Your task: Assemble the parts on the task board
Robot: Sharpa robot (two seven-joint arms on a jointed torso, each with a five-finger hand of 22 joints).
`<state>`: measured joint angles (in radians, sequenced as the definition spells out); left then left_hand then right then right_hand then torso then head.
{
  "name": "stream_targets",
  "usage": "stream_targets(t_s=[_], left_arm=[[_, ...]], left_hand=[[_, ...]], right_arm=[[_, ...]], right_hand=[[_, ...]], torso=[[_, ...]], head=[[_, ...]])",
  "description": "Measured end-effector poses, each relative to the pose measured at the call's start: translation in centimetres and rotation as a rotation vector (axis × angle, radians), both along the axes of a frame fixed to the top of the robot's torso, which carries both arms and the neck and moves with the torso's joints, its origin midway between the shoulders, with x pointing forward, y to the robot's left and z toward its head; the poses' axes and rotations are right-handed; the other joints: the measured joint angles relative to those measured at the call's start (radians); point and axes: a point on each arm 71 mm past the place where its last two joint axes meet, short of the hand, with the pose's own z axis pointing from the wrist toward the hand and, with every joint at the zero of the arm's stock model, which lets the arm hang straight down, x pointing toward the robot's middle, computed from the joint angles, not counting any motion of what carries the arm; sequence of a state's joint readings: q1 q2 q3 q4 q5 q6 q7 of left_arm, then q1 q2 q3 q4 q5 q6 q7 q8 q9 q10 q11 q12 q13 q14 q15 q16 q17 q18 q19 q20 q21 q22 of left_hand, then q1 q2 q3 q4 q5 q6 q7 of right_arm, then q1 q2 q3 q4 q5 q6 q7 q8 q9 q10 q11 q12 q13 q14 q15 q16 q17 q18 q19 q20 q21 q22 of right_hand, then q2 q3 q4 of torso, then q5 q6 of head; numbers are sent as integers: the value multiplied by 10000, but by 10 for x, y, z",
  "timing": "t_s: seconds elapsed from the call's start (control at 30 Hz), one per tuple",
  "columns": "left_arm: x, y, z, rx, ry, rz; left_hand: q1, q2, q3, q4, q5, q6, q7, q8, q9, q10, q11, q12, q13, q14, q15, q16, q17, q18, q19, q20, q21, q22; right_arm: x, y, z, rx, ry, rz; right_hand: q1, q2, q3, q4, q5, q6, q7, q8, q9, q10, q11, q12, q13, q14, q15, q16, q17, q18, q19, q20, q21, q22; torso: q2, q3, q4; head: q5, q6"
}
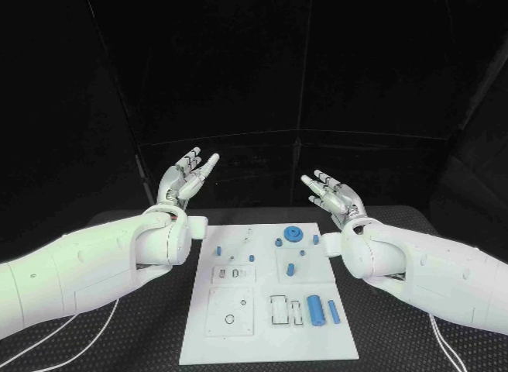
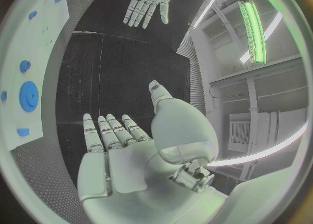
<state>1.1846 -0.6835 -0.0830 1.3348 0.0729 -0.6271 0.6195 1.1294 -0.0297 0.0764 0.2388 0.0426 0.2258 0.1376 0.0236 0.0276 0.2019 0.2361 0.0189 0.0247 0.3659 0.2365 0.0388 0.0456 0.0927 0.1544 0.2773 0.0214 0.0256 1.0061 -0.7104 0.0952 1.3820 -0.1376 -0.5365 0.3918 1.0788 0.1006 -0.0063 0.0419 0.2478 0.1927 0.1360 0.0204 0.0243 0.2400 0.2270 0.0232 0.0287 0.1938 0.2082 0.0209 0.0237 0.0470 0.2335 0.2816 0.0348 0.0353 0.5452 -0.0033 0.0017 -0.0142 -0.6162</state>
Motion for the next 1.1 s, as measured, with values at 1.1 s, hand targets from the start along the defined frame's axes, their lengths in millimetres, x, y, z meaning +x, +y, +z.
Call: stream_targets(t_s=[1.1], left_arm=[[-22,14,12,-1019,-191,-1113]], left_hand=[[1349,363,-205,-389,39,4462,419,775,388,6029,-77,1209,465,5278,-507,1656,699,777,5727,78,2529,1168]], right_arm=[[25,-3,56,-7364,-3754,2739]], right_hand=[[3079,-247,1011,-2373,-640,7783,590,985,432,8947,-1010,994,349,10868,-1534,2434,967,1245,7628,-1214,4526,1972]], torso=[[868,58,-12]], head=[[19,30]])
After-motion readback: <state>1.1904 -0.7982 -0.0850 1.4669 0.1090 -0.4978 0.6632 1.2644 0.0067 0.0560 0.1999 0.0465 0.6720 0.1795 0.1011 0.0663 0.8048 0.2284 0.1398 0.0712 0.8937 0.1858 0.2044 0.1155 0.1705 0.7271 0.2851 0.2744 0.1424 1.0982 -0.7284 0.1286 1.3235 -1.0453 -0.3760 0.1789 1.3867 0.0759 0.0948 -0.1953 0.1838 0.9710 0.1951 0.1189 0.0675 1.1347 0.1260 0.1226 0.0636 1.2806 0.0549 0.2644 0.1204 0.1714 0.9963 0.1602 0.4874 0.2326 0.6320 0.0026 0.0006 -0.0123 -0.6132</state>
